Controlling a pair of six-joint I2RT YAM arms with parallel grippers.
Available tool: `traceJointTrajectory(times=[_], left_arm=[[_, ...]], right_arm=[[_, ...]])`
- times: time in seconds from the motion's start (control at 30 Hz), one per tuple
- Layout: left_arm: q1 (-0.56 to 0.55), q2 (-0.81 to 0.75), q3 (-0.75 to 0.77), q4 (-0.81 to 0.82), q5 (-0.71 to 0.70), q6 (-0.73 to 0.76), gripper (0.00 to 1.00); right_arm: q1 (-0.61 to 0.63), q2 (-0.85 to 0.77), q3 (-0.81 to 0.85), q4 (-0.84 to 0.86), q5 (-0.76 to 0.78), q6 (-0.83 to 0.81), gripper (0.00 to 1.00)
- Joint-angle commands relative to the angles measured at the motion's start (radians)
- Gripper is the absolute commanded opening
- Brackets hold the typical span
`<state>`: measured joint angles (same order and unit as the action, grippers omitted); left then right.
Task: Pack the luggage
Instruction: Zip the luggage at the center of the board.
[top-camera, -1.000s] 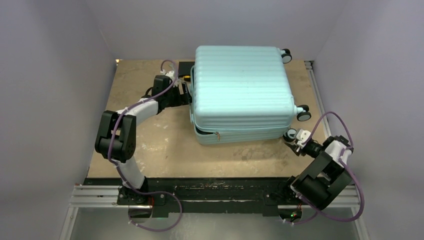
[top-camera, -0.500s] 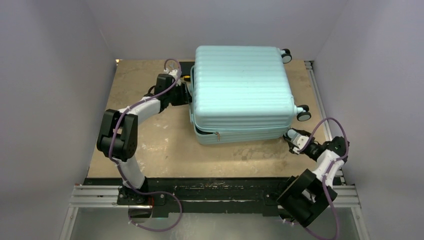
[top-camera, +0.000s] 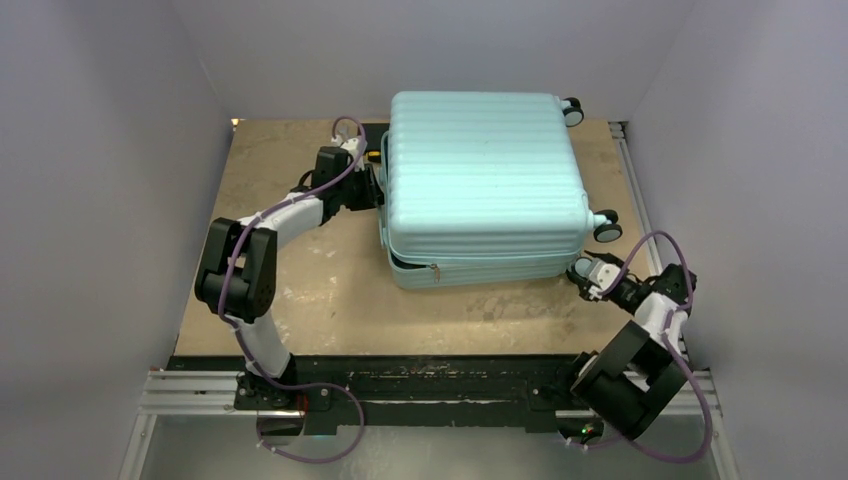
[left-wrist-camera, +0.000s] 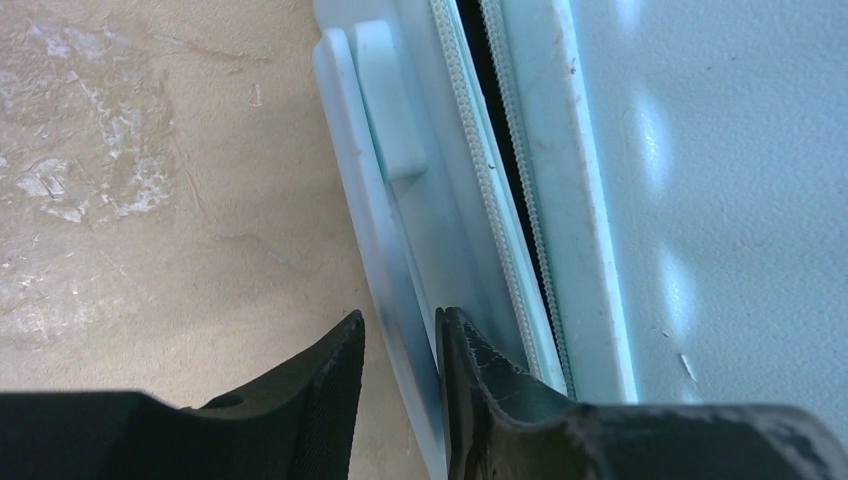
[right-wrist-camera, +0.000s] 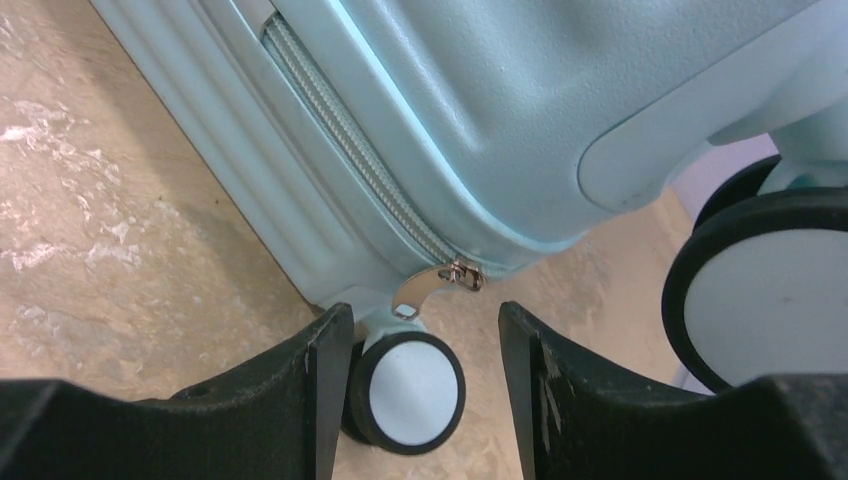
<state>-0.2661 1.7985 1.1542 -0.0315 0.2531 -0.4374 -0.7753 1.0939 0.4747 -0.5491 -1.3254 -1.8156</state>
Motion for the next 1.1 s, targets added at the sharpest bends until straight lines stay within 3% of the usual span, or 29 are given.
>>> traceJointTrajectory(times=[0.0, 0.17, 0.4, 0.5, 0.7, 0.83, 1.0, 1.07], left_arm=[[-0.022, 0.05, 0.012, 0.001, -0.032, 0.014, 0.31], [-0.025, 0.056, 0.018, 0.0, -0.031, 0.016, 0.27], [-0.028, 0.054, 0.018, -0.001, -0.031, 0.019, 0.24], [-0.028, 0.052, 0.016, -0.001, -0.031, 0.019, 0.24], [-0.028, 0.053, 0.017, 0.0, -0.029, 0.019, 0.22], [-0.027, 0.053, 0.018, -0.003, -0.029, 0.02, 0.17], [-0.028, 0.047, 0.016, -0.009, -0.033, 0.027, 0.0], [-0.027, 0.043, 0.014, -0.011, -0.038, 0.029, 0.0]], right_arm=[[0.032, 0.034, 0.059, -0.039, 0.005, -0.068, 0.58], [0.079, 0.012, 0.041, 0.121, 0.036, 0.099, 0.57], [0.169, -0.088, -0.046, 0.507, 0.114, 0.508, 0.49], [0.187, -0.088, -0.047, 0.489, 0.129, 0.488, 0.44], [0.2, -0.043, -0.009, 0.315, 0.148, 0.302, 0.19], [0.2, -0.056, -0.016, 0.294, 0.151, 0.281, 0.0], [0.2, -0.084, -0.025, 0.325, 0.147, 0.337, 0.0], [0.2, -0.095, -0.025, 0.336, 0.149, 0.379, 0.0]])
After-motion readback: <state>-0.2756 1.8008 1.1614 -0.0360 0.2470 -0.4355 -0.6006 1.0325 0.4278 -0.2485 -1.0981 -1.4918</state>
